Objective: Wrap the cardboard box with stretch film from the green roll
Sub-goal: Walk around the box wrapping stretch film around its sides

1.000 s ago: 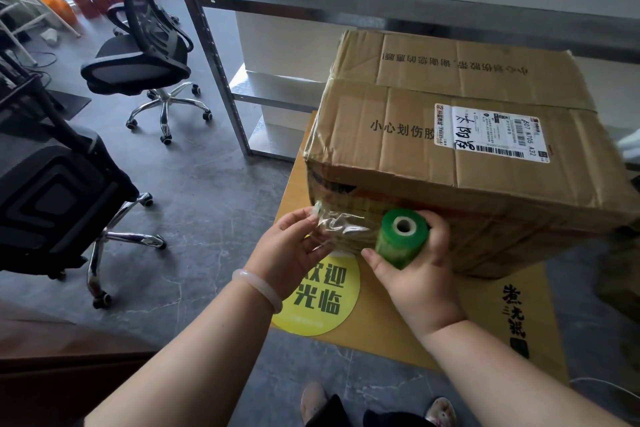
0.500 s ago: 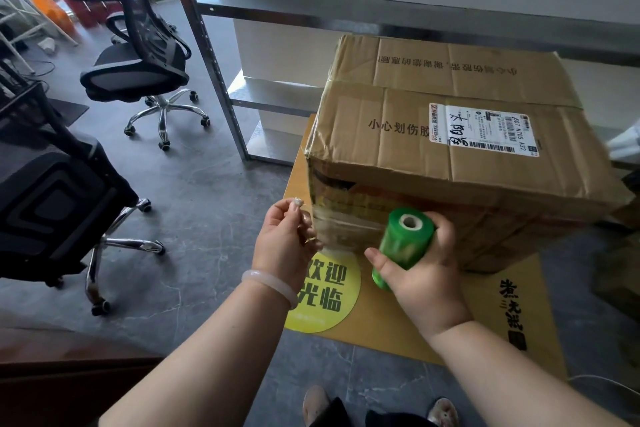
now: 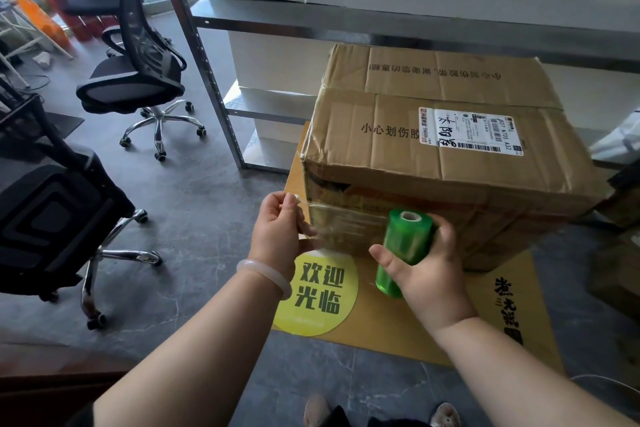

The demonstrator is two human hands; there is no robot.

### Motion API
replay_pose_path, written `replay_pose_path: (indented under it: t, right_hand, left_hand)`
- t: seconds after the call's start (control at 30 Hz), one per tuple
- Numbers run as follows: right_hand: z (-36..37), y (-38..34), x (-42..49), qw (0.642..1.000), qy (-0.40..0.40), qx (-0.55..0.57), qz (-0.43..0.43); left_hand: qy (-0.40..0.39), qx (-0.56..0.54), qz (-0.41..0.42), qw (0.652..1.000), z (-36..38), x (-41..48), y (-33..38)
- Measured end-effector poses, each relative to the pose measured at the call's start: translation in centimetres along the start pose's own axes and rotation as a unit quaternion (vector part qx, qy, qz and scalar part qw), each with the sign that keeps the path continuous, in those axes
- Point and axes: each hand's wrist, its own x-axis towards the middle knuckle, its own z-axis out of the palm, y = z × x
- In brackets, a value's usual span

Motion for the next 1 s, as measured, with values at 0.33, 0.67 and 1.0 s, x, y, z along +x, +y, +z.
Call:
replay_pose_path:
  t: [0.33, 0.67, 1.0]
  right_hand:
    - [1.4, -0.2, 0.9, 0.997, 0.042, -0.015, -0.055]
    - [2.3, 0.7, 1.4, 0.993, 0.079, -0.021, -0.085]
    - [2.5, 1.0, 1.6, 0.994, 0.076, -0.016, -0.083]
  left_hand:
    - [0.068, 0.082, 0.072, 0.992, 1.6, 3.4, -1.8]
    - [0.126, 0.088, 0.098, 0.983, 2.6, 4.0, -2.6]
    - [0.095, -0.004, 0.052, 0.994, 1.9, 2.2, -1.4]
